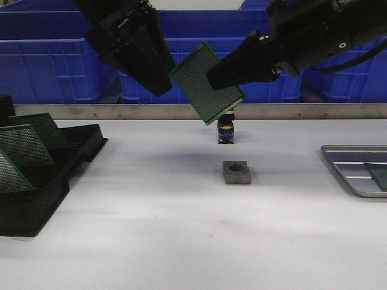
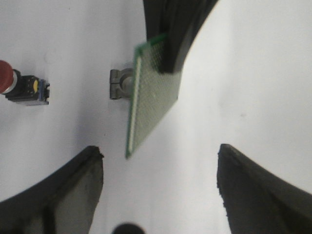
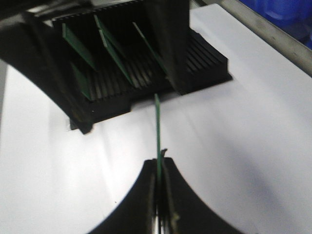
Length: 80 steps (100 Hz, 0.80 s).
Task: Place circuit board on tray
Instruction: 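Open the left gripper and carry the board toward the tray with the right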
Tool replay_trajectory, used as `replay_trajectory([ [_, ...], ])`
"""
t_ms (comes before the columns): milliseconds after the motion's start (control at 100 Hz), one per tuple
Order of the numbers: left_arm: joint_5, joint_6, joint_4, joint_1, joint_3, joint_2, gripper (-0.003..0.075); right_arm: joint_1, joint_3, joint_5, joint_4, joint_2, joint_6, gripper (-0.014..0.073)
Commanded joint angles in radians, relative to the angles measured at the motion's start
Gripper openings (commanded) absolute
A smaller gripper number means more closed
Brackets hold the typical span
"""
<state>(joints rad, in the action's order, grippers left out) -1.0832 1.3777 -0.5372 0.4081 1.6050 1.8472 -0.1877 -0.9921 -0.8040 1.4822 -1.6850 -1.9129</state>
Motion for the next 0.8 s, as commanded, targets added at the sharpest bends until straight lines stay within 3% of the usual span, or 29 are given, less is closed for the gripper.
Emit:
replay_trajectory([
  [0, 0.025, -0.012, -0.027, -0.011, 0.034, -0.057, 0.0473, 0.042, -0.029, -0.002, 0.032, 0.04, 0.116, -0.007],
  [330, 0.031, -0.069, -0.027, -0.047, 0.034, -0.057, 0.0473, 0.29, -0.029, -0.005, -0.206, 0.04, 0.681, -0.007],
  [410, 0.031, -0.069, -0.031, -0.047, 0.034, -0.057, 0.0473, 0.349, -0.029, -0.018, -0.25, 0.04, 0.768, -0.007],
  [600, 0.029, -0.069, -0.053, -0.047, 0.034, -0.057, 0.0473, 0.475, -0.019, -0.015, -0.312, 0.04, 0.814, -0.007],
  [790, 0.029, -0.069, -0.053, -0.047, 0.034, -0.057, 0.0473, 0.542, 0.018, 0.097, -0.312, 0.04, 0.814, -0.0067],
])
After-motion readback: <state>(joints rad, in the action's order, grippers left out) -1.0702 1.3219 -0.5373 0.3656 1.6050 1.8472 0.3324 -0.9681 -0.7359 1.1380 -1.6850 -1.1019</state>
